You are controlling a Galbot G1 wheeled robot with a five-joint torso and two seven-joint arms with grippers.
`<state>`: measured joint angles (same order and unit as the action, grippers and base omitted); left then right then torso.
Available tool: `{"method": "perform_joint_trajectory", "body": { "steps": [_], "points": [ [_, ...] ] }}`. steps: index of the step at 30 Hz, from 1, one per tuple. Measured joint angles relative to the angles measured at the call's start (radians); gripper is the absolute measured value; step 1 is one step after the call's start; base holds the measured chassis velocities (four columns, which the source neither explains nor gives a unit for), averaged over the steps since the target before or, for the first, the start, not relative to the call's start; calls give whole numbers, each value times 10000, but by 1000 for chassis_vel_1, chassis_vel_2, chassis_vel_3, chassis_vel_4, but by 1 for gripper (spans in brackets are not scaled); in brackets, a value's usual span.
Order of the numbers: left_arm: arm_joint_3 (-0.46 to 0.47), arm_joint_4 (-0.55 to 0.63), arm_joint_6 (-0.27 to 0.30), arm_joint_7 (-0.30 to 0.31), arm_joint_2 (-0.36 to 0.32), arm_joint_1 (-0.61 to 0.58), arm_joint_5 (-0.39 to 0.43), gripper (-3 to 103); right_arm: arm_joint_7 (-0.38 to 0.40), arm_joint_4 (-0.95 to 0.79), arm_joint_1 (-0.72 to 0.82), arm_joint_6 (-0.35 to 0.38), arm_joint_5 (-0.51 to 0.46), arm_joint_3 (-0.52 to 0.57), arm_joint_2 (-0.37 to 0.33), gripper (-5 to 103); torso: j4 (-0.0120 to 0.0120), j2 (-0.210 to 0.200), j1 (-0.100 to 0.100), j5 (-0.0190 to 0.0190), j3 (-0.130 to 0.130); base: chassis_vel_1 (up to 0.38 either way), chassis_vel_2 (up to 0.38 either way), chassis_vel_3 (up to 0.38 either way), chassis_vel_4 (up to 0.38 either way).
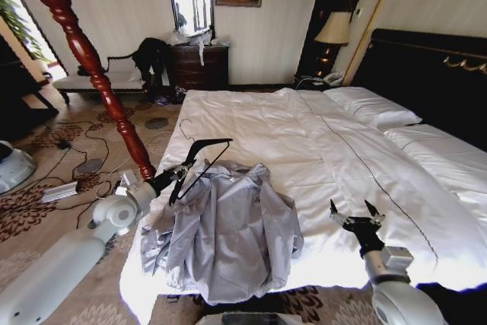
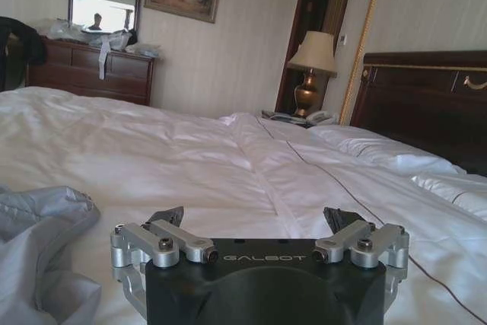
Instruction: Pick up the clothes from the bed and hang them on the clothes hanger.
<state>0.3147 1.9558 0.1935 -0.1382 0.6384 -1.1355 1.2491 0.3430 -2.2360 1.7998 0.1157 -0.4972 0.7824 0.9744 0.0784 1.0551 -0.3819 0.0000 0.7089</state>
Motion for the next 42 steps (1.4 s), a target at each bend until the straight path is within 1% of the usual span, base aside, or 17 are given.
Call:
{"method": "perform_joint_trajectory", "body": {
  "steps": [3,4,7,8,11,13,16,17,21,25,27,28,31,32,34,37,42],
  "points": [
    [1032,212,-58,-208,17,-1421,-109,15,129,425,-902,389,-583,-423,-471,100,-9,1,1,3,0,0,0,0,0],
    [1032,212,-58,-208,17,-1421,-109,15,129,425,-902,389,-583,-423,-471,100,-9,1,1,3,0,0,0,0,0],
    [1994,370,-89,-372,115,-2690,-221,15,218,930,-1940,841,-1507,-976,-986,100,-14,0,1,1,-1,0,0,0,0],
    [2284,458,-104,-377,223,-3077,-294,15,221,1125,-2319,1131,-1947,-1175,-1153,100,-8,0,0,2,0,0,0,0,0],
    [2751,662,-139,-422,524,-3697,-524,15,189,1450,-2964,1482,-2425,-1545,-1411,100,-3,0,0,2,0,0,0,0,0],
    [2941,779,-146,-440,707,-3980,-634,15,182,1580,-3277,1571,-2610,-1769,-1542,100,-4,0,1,2,-1,0,0,0,0],
    [3129,1008,-180,-476,1097,-4434,-957,15,179,1720,-4312,1963,-3527,-2428,-1912,100,-7,0,0,-2,-1,0,0,0,0],
    [3129,1008,-180,-476,1097,-4434,-957,15,179,1720,-4312,1963,-3527,-2428,-1912,100,-7,0,0,-2,-1,0,0,0,0],
    [3129,1270,-190,-493,1207,-4650,-1108,15,-73,2511,-5976,2457,-4279,-3305,-2175,100,-3,0,1,-2,-1,0,0,0,0],
    [3317,1494,-190,-455,1175,-4793,-1015,15,-237,3576,-7364,2811,-4921,-4072,-2097,100,-6,0,0,1,0,0,0,0,0],
    [3434,1621,-189,-430,1133,-4862,-981,15,-318,4188,-8201,3360,-5902,-4519,-1910,100,-4,0,0,3,0,0,0,0,0],
    [3434,1621,-189,-430,1133,-4862,-981,15,-318,4188,-8201,3360,-5902,-4519,-1910,100,-4,0,0,3,0,0,0,0,0],
    [3491,1801,-174,-377,1121,-4917,-954,15,-486,5178,-9743,4387,-7640,-5336,-1538,100,-2,-1,0,2,1,0,0,0,0],
    [3491,1801,-174,-377,1121,-4917,-954,15,-486,5178,-9743,4387,-7640,-5336,-1538,100,-2,-1,0,2,1,0,0,0,0],
    [3491,1934,-160,-335,1153,-4955,-950,15,-701,5930,-10926,4873,-8161,-5987,-1254,100,-10,0,-1,-5,0,0,0,0,0],
    [3490,2064,-144,-297,1182,-5031,-951,15,-847,6751,-11729,5097,-8260,-6621,-945,100,-12,-1,0,-2,1,0,0,0,0],
    [3656,2181,-139,-310,1207,-5326,-976,15,-1138,8186,-12429,5141,-7763,-7402,-450,100,-3,-1,-1,2,1,0,0,0,0]
  ]
}}
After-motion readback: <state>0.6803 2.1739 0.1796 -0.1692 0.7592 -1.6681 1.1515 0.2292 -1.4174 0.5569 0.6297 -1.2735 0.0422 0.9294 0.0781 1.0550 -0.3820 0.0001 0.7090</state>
